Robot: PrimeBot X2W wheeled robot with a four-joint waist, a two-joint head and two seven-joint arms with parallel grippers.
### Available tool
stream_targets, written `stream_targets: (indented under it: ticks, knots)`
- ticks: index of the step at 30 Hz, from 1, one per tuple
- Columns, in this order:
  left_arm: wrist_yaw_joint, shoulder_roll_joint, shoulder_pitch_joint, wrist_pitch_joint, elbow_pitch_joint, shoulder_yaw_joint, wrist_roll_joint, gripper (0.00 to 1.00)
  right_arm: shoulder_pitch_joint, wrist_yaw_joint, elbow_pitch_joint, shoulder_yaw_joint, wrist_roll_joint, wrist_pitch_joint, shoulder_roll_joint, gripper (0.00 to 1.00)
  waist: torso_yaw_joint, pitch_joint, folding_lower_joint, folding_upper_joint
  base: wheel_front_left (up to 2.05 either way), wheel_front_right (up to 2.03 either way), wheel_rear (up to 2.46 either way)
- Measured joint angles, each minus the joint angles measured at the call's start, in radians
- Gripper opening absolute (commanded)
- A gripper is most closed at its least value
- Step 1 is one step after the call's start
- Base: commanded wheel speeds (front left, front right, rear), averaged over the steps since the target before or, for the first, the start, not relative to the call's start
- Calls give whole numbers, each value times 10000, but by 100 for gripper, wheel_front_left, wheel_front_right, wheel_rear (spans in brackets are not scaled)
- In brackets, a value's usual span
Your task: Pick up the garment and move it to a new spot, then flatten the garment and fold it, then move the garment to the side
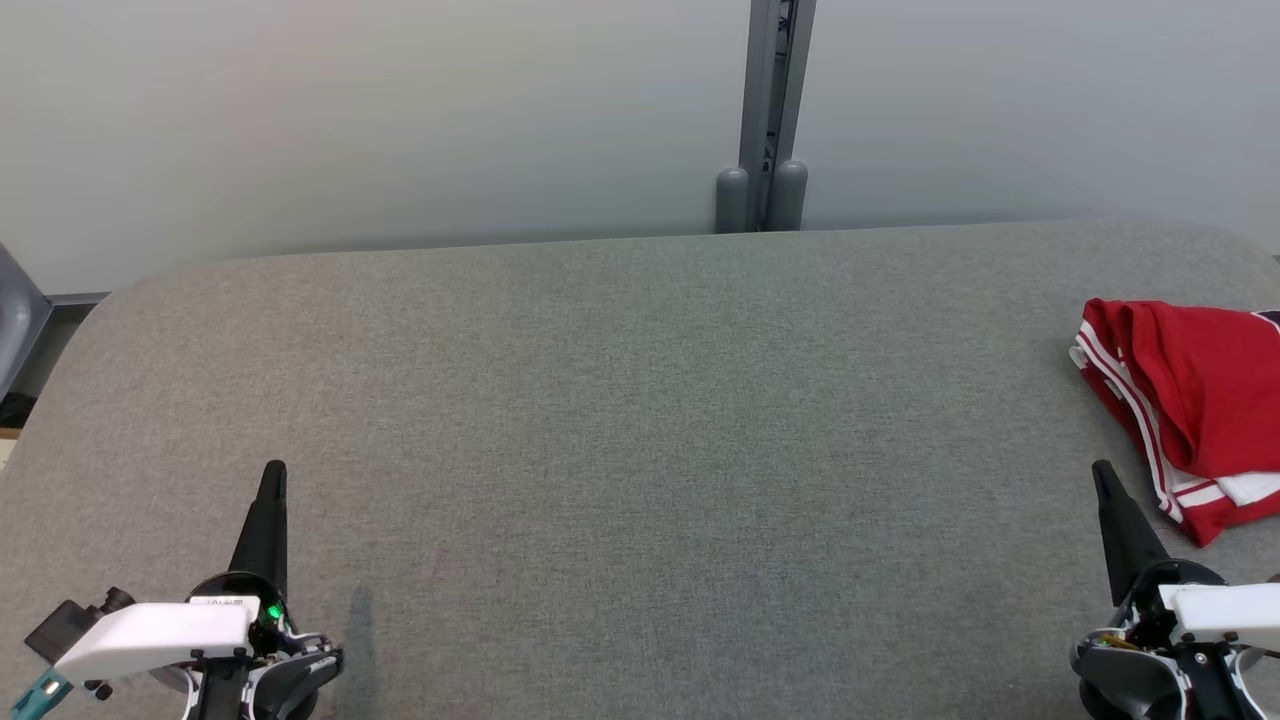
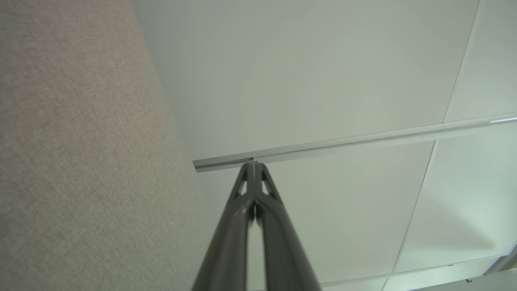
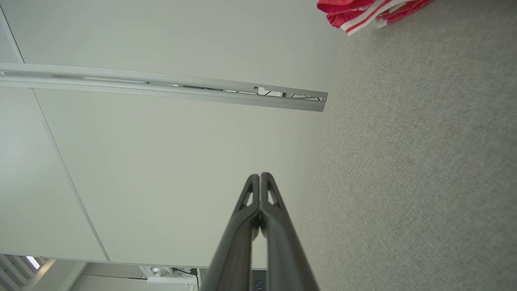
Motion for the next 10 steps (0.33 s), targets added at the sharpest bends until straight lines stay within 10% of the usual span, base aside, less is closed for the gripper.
stream_targets:
  ticks: [10]
  knots:
    - [-121,2,-63,176,-31,144,-646,0,-43,0,-44,-63,637,163,-8,0,-31,-27,0,0,0,0,0]
